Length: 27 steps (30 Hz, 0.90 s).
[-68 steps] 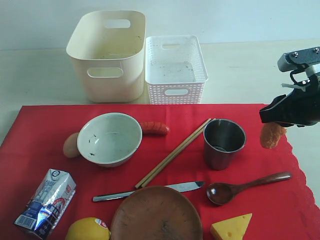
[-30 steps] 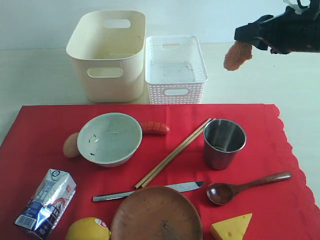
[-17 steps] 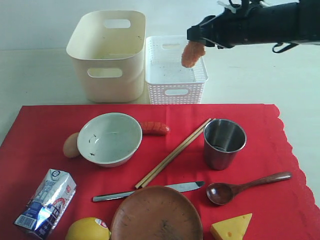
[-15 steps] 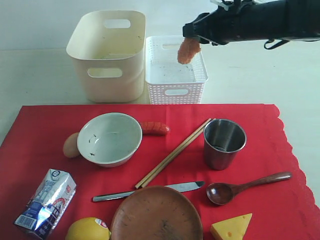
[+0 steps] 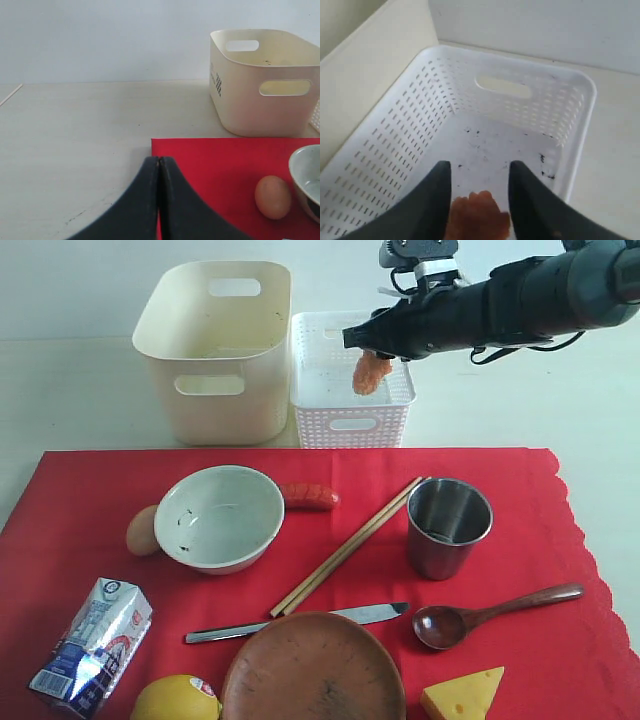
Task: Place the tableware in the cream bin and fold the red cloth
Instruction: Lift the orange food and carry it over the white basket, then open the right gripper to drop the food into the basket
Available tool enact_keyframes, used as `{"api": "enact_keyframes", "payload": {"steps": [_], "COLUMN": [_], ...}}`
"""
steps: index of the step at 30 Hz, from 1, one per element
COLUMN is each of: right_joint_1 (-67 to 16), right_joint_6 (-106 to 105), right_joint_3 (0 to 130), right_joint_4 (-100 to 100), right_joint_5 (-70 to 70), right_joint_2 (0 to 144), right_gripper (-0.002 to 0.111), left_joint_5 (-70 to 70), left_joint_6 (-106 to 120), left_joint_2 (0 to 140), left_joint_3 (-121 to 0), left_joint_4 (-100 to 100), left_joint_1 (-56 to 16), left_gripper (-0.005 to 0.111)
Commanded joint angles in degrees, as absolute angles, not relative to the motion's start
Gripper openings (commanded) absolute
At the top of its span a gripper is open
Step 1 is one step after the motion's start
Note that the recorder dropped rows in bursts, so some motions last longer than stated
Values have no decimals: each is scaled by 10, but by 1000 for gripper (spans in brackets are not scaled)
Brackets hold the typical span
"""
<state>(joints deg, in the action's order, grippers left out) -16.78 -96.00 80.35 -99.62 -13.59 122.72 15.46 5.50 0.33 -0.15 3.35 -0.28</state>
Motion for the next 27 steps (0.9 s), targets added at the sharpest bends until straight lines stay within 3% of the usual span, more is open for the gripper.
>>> {"api": "enact_keyframes", "payload": {"steps": [1, 6, 12, 16, 17, 20, 23, 27], "right_joint_1": [-170, -170, -162, -162, -162, -162, -162, -162], "right_joint_6": [-943, -885, -678, -479, -384, -318, -317, -298], "right_joint_3": [810, 809, 809, 809, 809, 791, 692, 554], "right_joint_4": [-999, -989, -695, -456, -350, -279, -283, -284], "right_joint_5": [-133, -160, -243, -264, -292, -320, -237, -125], "right_joint_2": [1227, 1218, 1164, 1121, 1102, 1072, 1027, 955], "right_gripper": [59, 90, 89, 73, 59, 29, 1, 0], "left_joint_5": [152, 152, 152, 152, 152, 152, 152, 152], "left_joint_6": [56, 56, 56, 56, 56, 56, 56, 56], "left_joint_2": [0, 0, 0, 0, 0, 0, 0, 0], "left_joint_3": [0, 0, 0, 0, 0, 0, 0, 0], "left_joint_4": [32, 32, 32, 32, 32, 32, 32, 32], "left_joint_1": [-6, -6, -6, -6, -6, -6, -6, -6], "left_gripper": [0, 0, 0, 0, 0, 0, 0, 0]}}
